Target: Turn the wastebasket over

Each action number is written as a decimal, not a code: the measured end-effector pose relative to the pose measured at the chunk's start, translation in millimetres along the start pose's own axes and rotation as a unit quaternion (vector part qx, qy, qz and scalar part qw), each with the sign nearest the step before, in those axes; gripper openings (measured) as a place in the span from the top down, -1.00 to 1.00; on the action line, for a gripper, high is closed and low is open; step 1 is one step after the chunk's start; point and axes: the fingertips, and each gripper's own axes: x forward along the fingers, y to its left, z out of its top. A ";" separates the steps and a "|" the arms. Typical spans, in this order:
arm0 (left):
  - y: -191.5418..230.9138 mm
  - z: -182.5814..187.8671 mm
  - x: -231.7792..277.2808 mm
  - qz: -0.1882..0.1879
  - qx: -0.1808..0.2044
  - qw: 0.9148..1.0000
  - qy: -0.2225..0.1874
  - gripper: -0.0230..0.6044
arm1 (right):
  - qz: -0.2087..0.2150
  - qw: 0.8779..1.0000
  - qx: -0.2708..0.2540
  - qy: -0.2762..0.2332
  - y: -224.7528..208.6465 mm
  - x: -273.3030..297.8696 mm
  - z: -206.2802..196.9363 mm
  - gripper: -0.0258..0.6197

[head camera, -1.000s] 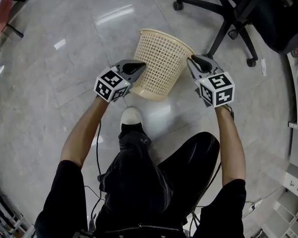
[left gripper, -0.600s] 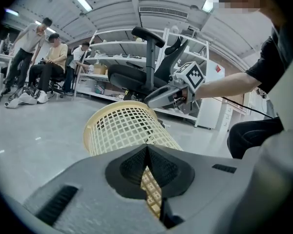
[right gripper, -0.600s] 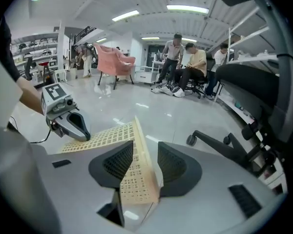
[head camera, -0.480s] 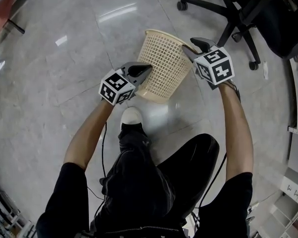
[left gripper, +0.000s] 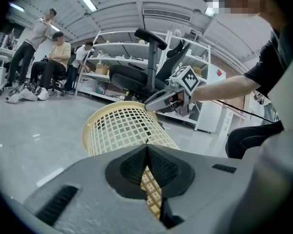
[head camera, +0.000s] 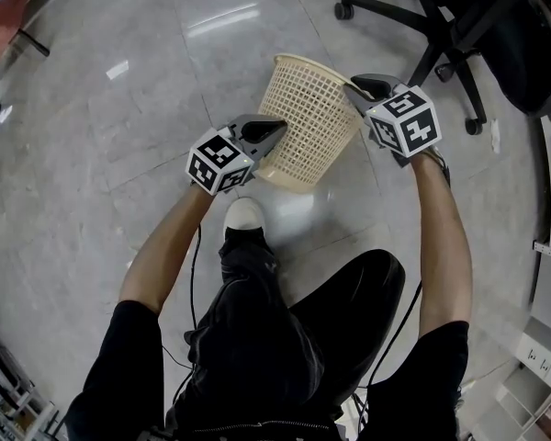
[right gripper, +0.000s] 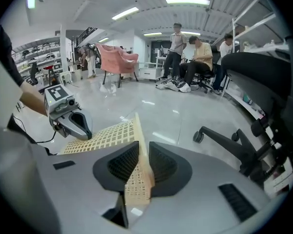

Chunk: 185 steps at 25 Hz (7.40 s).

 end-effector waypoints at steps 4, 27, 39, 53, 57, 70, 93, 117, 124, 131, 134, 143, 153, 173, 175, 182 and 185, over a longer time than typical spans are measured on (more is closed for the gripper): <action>6.2 2.0 -5.9 0.004 -0.011 1.000 -0.016 0.92 | 0.020 1.000 0.013 -0.004 1.6 -0.9 4.5 0.73; 3.7 -4.2 -4.5 -0.007 0.012 1.000 0.024 0.91 | -0.082 0.992 -0.100 -0.003 -21.8 -26.8 43.6 0.82; 21.0 41.7 -9.7 0.059 0.001 0.998 -0.038 0.90 | -0.079 0.986 -0.133 -0.059 13.0 -38.4 73.0 0.80; 27.5 154.5 -31.7 0.138 0.158 0.973 -0.094 0.40 | -0.048 0.973 -0.209 -0.080 71.8 -31.8 87.3 0.79; 35.9 149.1 -32.4 0.142 0.067 0.982 -0.100 0.41 | -0.046 0.970 -0.225 -0.084 85.6 -29.5 87.4 0.79; 27.9 124.4 -43.8 0.103 -0.091 0.985 -0.101 0.42 | -0.049 0.959 -0.259 -0.106 105.3 -30.2 84.9 0.78; 0.5 38.0 -73.9 0.168 -0.004 0.985 -0.034 0.64 | -0.009 0.953 -0.296 -0.071 182.3 8.4 29.3 0.78; 15.3 34.4 -74.7 0.176 -0.003 0.984 -0.029 0.66 | -0.173 0.977 0.025 -0.120 41.6 -49.4 25.2 0.78; 12.2 30.3 -73.1 0.173 -0.006 0.985 -0.024 0.66 | -0.177 0.964 0.178 -0.082 5.2 -44.1 -29.2 0.63; 23.6 35.5 -71.0 0.181 0.006 0.983 -0.016 0.66 | -0.199 0.959 0.196 -0.057 9.5 -39.6 -30.6 0.63; 35.8 35.7 -78.3 0.196 0.001 0.981 -0.008 0.69 | -0.195 0.960 0.196 -0.043 23.6 -38.7 -28.1 0.63; 71.9 38.5 -98.2 0.238 0.001 0.971 0.013 0.81 | -0.143 0.974 0.170 -0.032 75.3 -29.8 -16.7 0.75; 57.6 65.2 -112.8 0.236 0.049 0.970 -0.027 0.92 | -0.146 0.965 0.159 -0.146 55.2 -67.7 22.4 0.84; 69.3 178.0 -78.3 0.160 0.061 0.983 -0.072 0.92 | -0.135 0.970 0.140 -0.148 20.0 -59.7 82.1 0.86; 70.0 198.8 -74.7 0.154 0.063 0.983 -0.072 0.91 | -0.138 0.968 0.148 -0.150 9.5 -67.4 96.1 0.86; 38.8 273.2 -112.6 0.151 0.032 0.986 -0.063 0.91 | -0.143 0.969 0.167 -0.111 24.8 -134.9 147.5 0.88; 18.6 320.4 -134.5 0.152 0.014 0.987 -0.057 0.92 | -0.138 0.971 0.164 -0.109 36.0 -181.1 186.9 0.88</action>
